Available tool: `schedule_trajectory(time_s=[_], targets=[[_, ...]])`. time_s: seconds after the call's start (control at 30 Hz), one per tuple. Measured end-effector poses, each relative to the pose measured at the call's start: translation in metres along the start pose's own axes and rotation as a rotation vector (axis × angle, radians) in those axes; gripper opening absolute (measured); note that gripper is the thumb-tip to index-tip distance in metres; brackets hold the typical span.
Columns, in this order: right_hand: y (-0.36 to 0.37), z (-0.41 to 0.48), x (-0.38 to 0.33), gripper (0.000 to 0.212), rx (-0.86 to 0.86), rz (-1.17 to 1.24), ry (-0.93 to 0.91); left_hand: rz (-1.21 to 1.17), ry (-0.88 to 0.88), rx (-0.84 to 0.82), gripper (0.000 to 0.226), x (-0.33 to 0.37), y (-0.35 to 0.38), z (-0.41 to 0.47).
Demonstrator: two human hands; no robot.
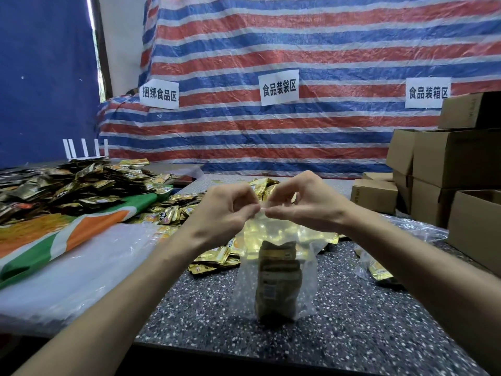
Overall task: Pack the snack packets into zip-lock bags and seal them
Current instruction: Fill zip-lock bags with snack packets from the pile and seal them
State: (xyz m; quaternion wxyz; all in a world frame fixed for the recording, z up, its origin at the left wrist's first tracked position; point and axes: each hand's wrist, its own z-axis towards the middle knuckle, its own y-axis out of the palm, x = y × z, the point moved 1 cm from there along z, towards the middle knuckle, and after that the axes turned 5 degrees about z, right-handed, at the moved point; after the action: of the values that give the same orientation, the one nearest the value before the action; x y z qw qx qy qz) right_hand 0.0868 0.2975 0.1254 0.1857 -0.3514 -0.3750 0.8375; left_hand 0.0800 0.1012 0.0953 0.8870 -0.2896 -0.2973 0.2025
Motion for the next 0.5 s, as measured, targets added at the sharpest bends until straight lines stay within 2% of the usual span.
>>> schedule_trajectory(time_s=[0.17,0.3,0.37,0.5], targets=[[-0.008,-0.010,0.005,0.003,0.009,-0.066,0.037,-0.005,-0.050,0.105,0.018,-0.003,0.005,-0.006],[-0.008,-0.011,0.004,0.004,0.016,-0.090,0.057,-0.048,-0.064,0.045,0.005,-0.003,0.008,-0.005],[-0.009,-0.012,0.005,0.006,0.019,-0.060,0.055,-0.056,-0.054,-0.002,0.007,-0.003,0.007,-0.004],[-0.014,-0.019,0.008,0.009,0.029,-0.054,0.050,-0.140,-0.058,0.073,0.011,-0.004,0.008,-0.005]])
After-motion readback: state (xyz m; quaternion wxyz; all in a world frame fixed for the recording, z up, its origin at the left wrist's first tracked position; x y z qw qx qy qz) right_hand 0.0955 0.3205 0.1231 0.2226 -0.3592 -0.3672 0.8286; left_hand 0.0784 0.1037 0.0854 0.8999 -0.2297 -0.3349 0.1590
